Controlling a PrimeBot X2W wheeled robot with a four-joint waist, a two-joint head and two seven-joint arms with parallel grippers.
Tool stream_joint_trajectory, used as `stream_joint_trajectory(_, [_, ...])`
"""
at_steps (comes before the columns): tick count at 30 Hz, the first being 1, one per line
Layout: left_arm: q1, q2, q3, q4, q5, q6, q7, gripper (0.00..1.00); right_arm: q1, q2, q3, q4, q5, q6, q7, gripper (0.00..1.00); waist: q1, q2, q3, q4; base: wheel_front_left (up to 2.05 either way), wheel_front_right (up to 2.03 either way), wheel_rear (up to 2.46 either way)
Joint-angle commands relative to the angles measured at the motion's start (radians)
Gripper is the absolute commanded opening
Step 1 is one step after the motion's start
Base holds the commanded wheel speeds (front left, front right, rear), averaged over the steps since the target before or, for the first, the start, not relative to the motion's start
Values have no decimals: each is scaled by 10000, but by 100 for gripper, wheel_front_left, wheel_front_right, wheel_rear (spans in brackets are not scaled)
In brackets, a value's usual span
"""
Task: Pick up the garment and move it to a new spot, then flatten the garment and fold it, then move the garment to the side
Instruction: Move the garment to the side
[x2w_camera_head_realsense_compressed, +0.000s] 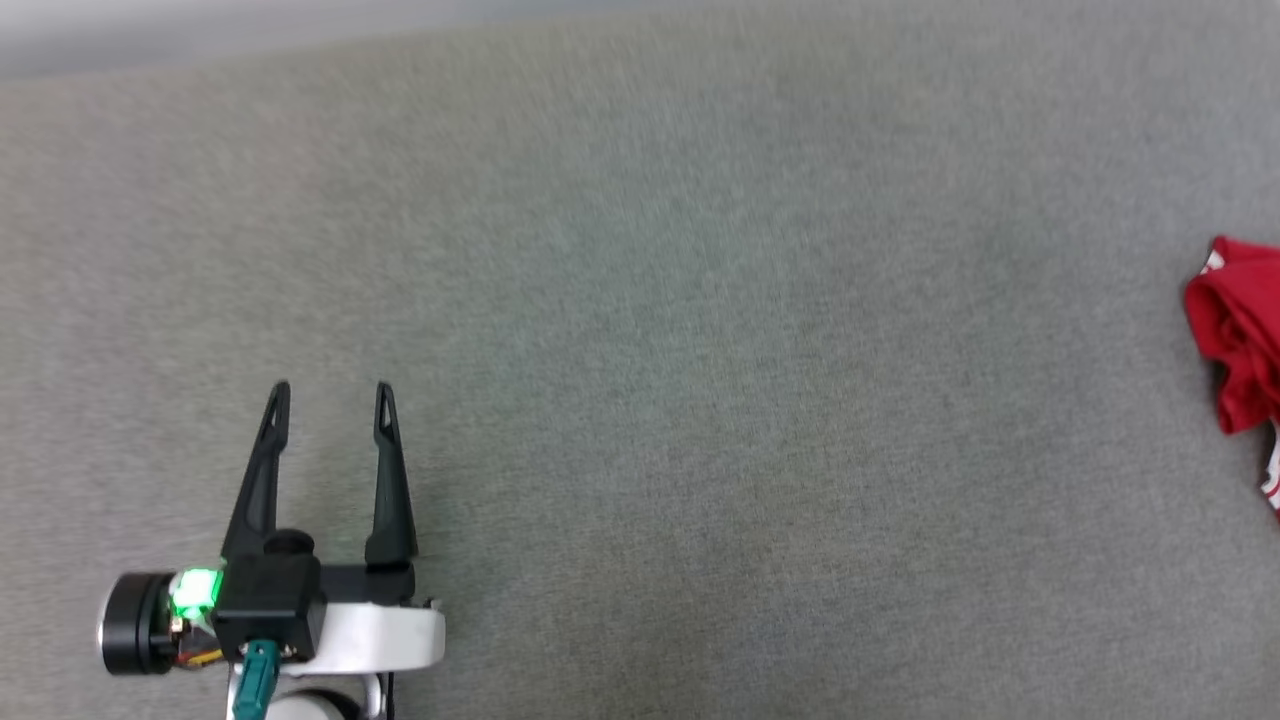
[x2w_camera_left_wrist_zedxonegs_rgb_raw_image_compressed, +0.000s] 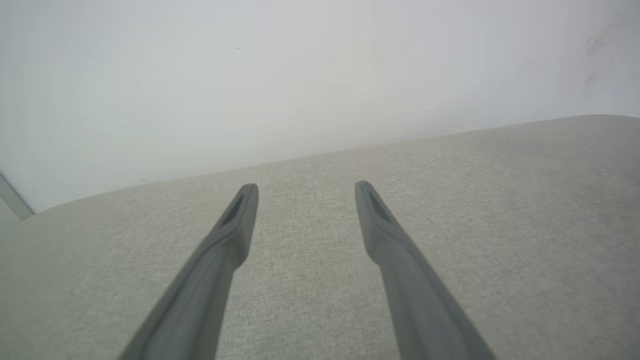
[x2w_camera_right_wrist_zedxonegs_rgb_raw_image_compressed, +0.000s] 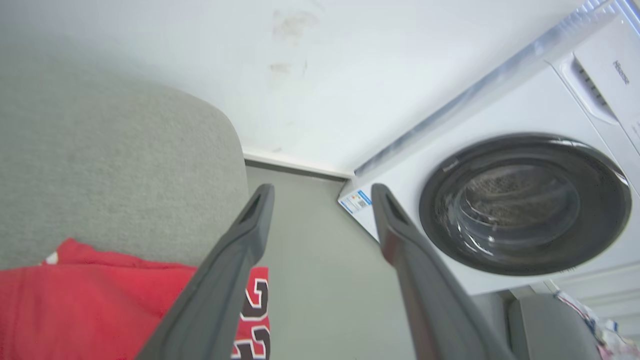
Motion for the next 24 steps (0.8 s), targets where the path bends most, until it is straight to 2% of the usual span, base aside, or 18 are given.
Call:
stream_joint_trajectory(1, [219, -56, 53, 76, -42, 46, -21, 100, -171, 352, -423, -217, -547, -11, -687, 100, 0, -1, -767, 251, 0, 0, 0])
stream_joint_trajectory(4, [444, -97, 103, 218, -40, 20, -21, 100, 4, 1272, -1269, -656, -1603, -10, -1932, 100, 0, -1, -1203, 380, 0, 0, 0])
stream_joint_trajectory(7, [665, -145, 166, 405, -57, 57, -20, 100, 396, 2433, -1687, -1468, -2287, -10, -2507, 100, 0, -1, -1593, 486, 0, 0, 0])
stream_joint_trajectory(13, [978, -250, 276, 702, -140, 20, -20, 100, 1856, 4602, -1988, -4088, -2389, -11, -2631, 100, 0, -1, -2143, 770, 0, 0, 0])
stream_joint_trajectory(17, [1136, -375, 368, 839, -197, -54, -20, 100, 3148, 5928, -2076, -5224, -2159, -10, -2637, 100, 0, -1, -2401, 993, 0, 0, 0])
stream_joint_trajectory(21, [1200, -452, 405, 954, -197, -155, -20, 100, 4252, 6771, -1856, -5785, -1995, -11, -2637, 100, 0, -1, -2573, 1160, 0, 0, 0])
stream_joint_trajectory(24, [1249, -478, 419, 1025, -170, -176, -20, 100, 4754, 7105, -1819, -5962, -1890, -10, -2638, 100, 0, -1, -2658, 1223, 0, 0, 0])
